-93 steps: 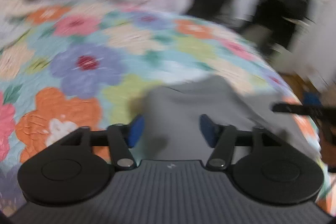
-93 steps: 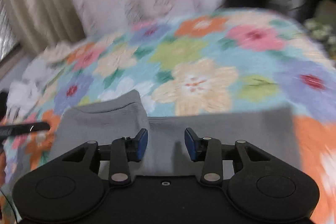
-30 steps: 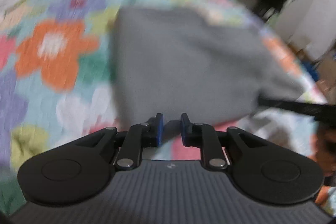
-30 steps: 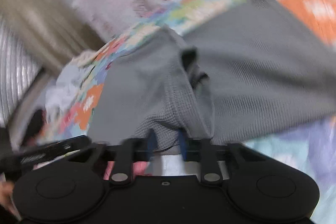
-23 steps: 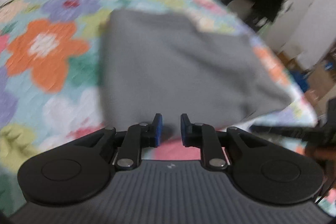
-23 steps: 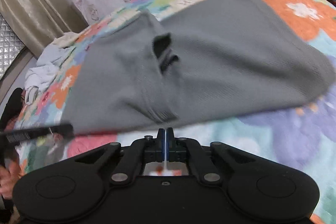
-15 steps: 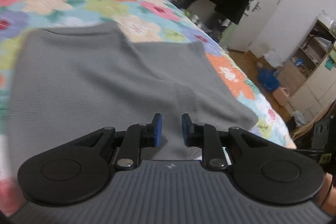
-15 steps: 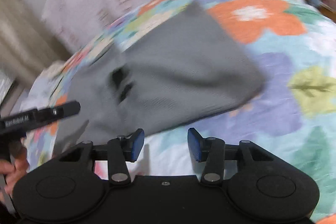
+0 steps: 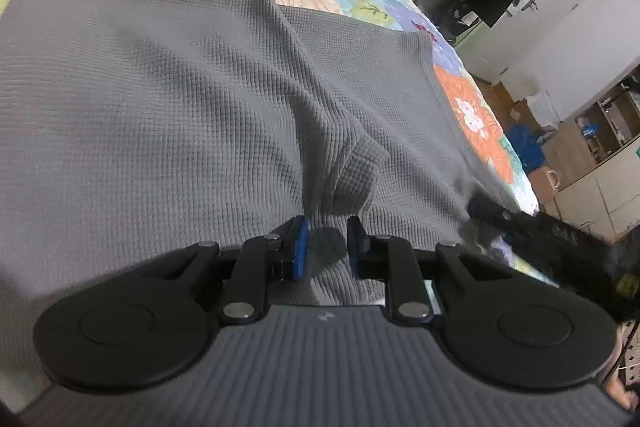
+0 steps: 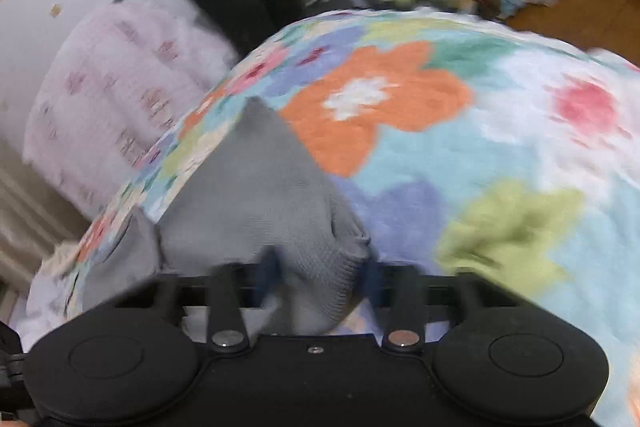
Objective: Fold clothes
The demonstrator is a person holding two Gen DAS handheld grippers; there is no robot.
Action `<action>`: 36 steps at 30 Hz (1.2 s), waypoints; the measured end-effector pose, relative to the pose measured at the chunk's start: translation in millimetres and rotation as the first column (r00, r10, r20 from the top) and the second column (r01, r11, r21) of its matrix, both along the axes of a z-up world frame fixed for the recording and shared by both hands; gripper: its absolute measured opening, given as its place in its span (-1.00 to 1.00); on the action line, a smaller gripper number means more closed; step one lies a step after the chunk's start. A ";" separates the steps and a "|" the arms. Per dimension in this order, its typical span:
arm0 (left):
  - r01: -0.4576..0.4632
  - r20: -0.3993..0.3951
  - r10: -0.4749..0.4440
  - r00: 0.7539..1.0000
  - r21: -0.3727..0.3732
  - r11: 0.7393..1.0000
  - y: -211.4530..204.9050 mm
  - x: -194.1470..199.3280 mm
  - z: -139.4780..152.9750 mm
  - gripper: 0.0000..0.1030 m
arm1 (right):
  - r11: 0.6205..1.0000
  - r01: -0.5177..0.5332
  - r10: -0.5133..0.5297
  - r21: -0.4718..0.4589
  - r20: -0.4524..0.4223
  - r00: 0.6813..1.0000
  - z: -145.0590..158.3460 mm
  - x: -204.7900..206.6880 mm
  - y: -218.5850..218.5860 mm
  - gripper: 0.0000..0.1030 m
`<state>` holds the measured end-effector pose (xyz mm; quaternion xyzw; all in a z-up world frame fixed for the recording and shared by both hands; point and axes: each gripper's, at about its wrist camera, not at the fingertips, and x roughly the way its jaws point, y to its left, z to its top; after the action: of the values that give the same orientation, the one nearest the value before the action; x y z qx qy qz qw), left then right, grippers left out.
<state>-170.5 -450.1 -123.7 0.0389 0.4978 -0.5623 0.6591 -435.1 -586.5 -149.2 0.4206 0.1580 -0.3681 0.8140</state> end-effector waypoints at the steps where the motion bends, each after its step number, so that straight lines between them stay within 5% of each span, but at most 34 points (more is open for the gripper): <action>1: -0.006 0.003 0.006 1.000 0.000 1.000 2.5 -2.1 1.7 -0.60 | 0.999 -0.037 0.037 -0.005 0.009 0.999 5.7 8.4 -1.4 -0.77; 4: -0.058 -0.067 0.058 0.996 0.003 0.998 14.1 6.8 -2.4 -0.60 | 0.986 -0.147 0.152 -0.085 0.058 0.987 36.2 42.9 -2.4 -0.78; 7: -0.122 -0.205 0.109 0.973 -0.050 0.991 39.0 26.1 2.6 -0.60 | 0.931 -0.317 0.337 -0.179 0.093 0.937 74.8 86.8 6.6 -0.78; 10: -0.183 -0.180 0.161 0.970 -0.109 0.977 72.3 47.7 23.1 -0.59 | 0.789 -0.542 0.564 -0.288 -0.008 0.826 104.1 137.2 35.3 -0.78; 13: -0.264 -0.195 0.237 0.952 -0.124 0.957 101.7 75.8 29.3 -0.53 | 0.629 -0.705 0.689 -0.327 -0.185 0.700 99.4 176.6 67.4 -0.78; 14: -0.288 -0.209 0.260 0.943 -0.114 0.951 107.8 83.0 27.4 -0.53 | 0.603 -0.737 0.708 -0.305 -0.221 0.671 92.0 184.5 72.0 -0.78; 16: -0.315 -0.228 0.288 0.930 -0.093 0.945 116.8 92.2 25.5 -0.53 | 0.596 -0.763 0.720 -0.250 -0.255 0.645 75.9 191.7 74.5 -0.78; 25: -0.233 -0.238 0.199 0.951 -0.127 0.964 103.1 71.0 23.0 -0.37 | 0.569 -0.816 0.772 -0.100 -0.279 0.572 38.0 202.6 66.0 -0.70; 29: -0.285 -0.328 0.247 0.912 -0.071 0.956 96.4 72.7 11.6 -0.23 | 0.610 -0.790 0.770 -0.052 -0.198 0.607 37.8 183.5 63.0 -0.66; 32: -0.261 -0.307 0.224 0.925 -0.083 0.962 90.0 66.6 13.0 -0.12 | 0.666 -0.743 0.734 -0.070 -0.115 0.669 49.0 145.3 64.4 -0.28; 36: -0.240 -0.267 0.212 0.940 -0.077 0.968 85.5 57.4 13.3 0.00 | 0.688 -0.716 0.682 -0.122 -0.228 0.694 52.6 112.3 80.4 -0.24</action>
<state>-113.1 -364.6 -110.4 -0.1274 0.5489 -0.5090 0.6507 -322.8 -506.0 -96.7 0.2118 0.3354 -0.0766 0.9147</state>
